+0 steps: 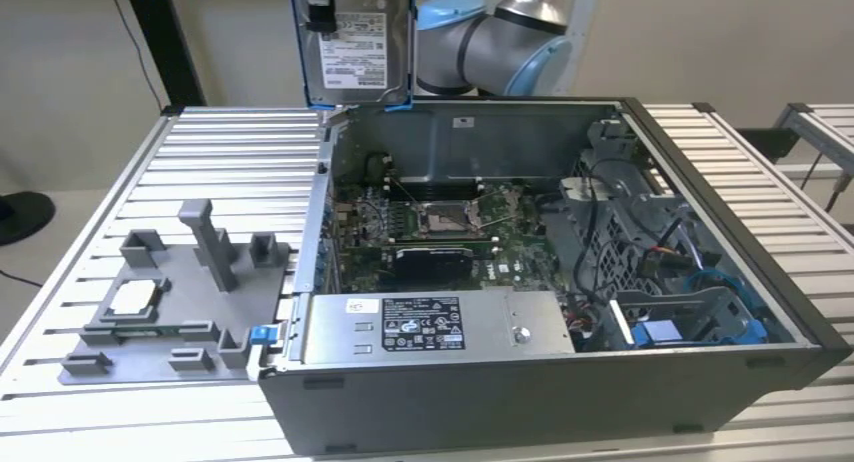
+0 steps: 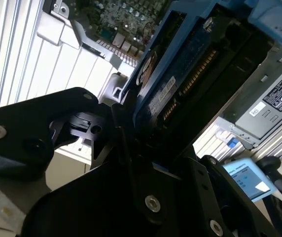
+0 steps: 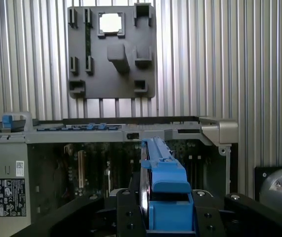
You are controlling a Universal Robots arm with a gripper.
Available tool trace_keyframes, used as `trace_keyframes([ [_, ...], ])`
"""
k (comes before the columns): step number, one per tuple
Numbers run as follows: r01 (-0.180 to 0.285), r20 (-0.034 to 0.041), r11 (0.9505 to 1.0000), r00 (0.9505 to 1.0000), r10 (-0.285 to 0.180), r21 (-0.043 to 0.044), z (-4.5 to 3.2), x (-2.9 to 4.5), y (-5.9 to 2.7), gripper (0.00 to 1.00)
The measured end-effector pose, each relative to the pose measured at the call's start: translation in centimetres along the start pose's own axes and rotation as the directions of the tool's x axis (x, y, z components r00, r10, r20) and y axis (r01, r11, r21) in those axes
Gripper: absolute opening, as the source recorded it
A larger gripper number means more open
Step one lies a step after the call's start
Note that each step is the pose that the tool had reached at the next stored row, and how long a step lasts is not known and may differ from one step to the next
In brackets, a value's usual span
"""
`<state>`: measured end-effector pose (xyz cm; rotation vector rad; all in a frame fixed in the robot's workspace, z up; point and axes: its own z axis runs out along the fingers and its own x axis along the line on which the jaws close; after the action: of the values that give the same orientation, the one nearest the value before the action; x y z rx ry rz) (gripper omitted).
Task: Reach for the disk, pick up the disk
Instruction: 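Pick up the disk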
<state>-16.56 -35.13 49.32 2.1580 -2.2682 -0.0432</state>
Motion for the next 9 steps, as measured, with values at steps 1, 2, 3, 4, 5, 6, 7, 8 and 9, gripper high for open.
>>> trace_keyframes([
  [1,0.0,0.0,1.0,1.0,0.0,0.0,0.0,-0.01,-0.24,0.0],
  [2,0.0,0.0,1.0,1.0,0.0,0.0,-0.01,-0.02,-0.48,0.0],
  [3,0.0,0.0,1.0,1.0,0.0,0.0,-0.02,-0.04,-0.72,0.0],
  [4,0.0,0.0,1.0,1.0,0.0,0.0,-0.03,-0.05,-0.98,0.0],
  [5,0.0,-0.0001,1.0,1.0,0.0,0.0,-0.04,-0.06,-1.23,0.0],
  [6,0.0,0.0,1.0,1.0,0.0,0.0,-0.04,-0.07,-1.49,0.0],
  [7,0.0,0.0,1.0,1.0,0.0,0.0,-0.05,-0.09,-1.74,0.0],
  [8,0.0,0.0,1.0,1.0,0.0,0.0,-0.05,-0.1,-2.0,0.0],
  [9,0.0,0.0,1.0,1.0,0.0,0.0,-0.06,-0.11,-2.26,0.0],
])
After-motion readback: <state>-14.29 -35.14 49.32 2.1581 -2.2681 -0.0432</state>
